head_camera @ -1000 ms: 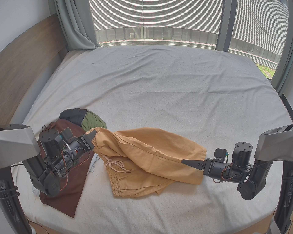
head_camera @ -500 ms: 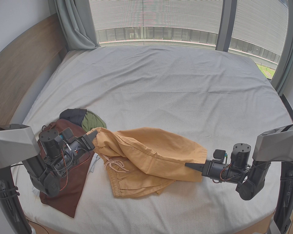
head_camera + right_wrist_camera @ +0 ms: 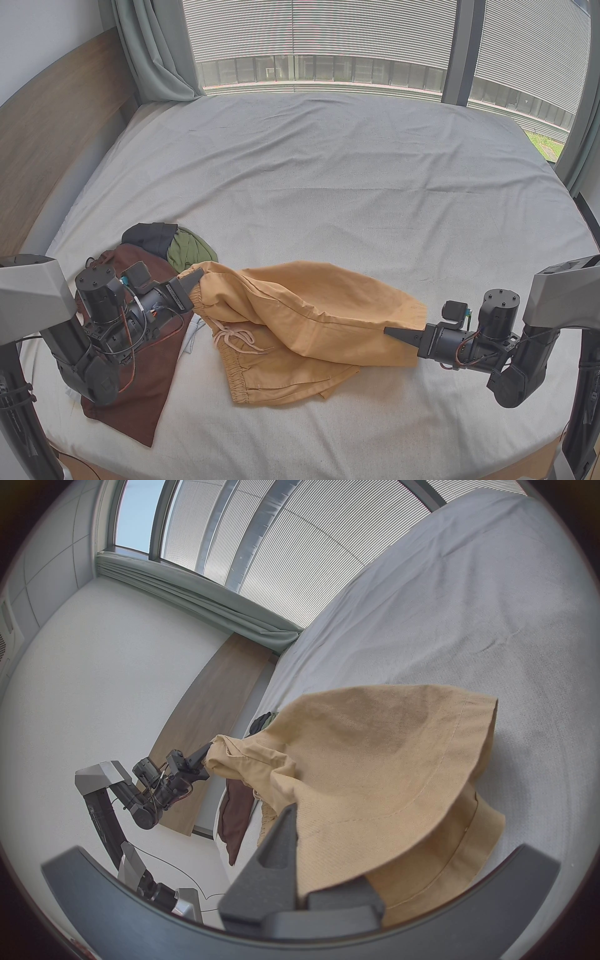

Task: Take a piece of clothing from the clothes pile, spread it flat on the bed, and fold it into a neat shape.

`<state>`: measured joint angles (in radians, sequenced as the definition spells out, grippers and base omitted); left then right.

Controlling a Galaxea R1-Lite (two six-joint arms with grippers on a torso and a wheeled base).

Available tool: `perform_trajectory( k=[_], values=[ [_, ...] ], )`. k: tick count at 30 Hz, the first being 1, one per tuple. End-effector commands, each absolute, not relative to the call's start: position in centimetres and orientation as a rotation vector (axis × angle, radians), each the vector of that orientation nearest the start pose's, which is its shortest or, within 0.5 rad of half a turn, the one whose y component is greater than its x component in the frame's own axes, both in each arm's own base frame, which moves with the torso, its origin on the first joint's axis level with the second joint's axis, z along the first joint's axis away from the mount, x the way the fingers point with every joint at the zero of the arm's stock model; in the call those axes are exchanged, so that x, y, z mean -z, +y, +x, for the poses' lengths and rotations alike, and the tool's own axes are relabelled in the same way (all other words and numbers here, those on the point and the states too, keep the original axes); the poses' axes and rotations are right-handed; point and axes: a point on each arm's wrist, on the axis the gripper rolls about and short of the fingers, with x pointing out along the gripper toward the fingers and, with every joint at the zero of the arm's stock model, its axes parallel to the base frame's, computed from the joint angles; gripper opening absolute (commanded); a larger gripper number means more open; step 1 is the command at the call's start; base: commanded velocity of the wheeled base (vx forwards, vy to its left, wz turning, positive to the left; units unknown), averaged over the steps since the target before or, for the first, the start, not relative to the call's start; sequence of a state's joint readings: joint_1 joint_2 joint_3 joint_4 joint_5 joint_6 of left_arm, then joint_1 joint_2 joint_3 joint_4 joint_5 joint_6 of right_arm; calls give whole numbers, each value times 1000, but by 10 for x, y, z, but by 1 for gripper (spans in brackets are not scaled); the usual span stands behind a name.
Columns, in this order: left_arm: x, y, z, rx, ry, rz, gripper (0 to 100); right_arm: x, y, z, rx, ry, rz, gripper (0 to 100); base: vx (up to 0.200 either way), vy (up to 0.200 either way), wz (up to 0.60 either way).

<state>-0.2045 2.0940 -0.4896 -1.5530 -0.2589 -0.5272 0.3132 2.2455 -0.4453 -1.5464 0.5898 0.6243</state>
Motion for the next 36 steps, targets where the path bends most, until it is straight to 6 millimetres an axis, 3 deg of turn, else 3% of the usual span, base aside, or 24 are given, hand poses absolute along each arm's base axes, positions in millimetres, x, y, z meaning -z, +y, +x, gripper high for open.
perform_trajectory(
  k=[1, 4, 9, 23, 30, 36],
  values=[
    [-89, -64, 297, 522, 178, -501, 0, -36, 108, 296, -802, 487, 605, 0, 0, 0, 0],
    [-90, -57, 289, 579, 196, -471, 0, -45, 106, 293, -809, 462, 600, 0, 0, 0, 0],
    [-89, -42, 293, 590, 170, -394, 0, -60, 104, 285, -822, 430, 594, 0, 0, 0, 0],
    [-99, -34, 298, 612, 119, -353, 0, -73, 100, 278, -842, 359, 512, 0, 0, 0, 0],
    [-112, -27, 303, 599, 54, -332, 0, -100, 97, 270, -866, 269, 504, 0, 0, 0, 0],
    [-117, -24, 305, 594, 30, -327, 0, -108, 97, 267, -873, 243, 503, 0, 0, 0, 0]
  ],
)
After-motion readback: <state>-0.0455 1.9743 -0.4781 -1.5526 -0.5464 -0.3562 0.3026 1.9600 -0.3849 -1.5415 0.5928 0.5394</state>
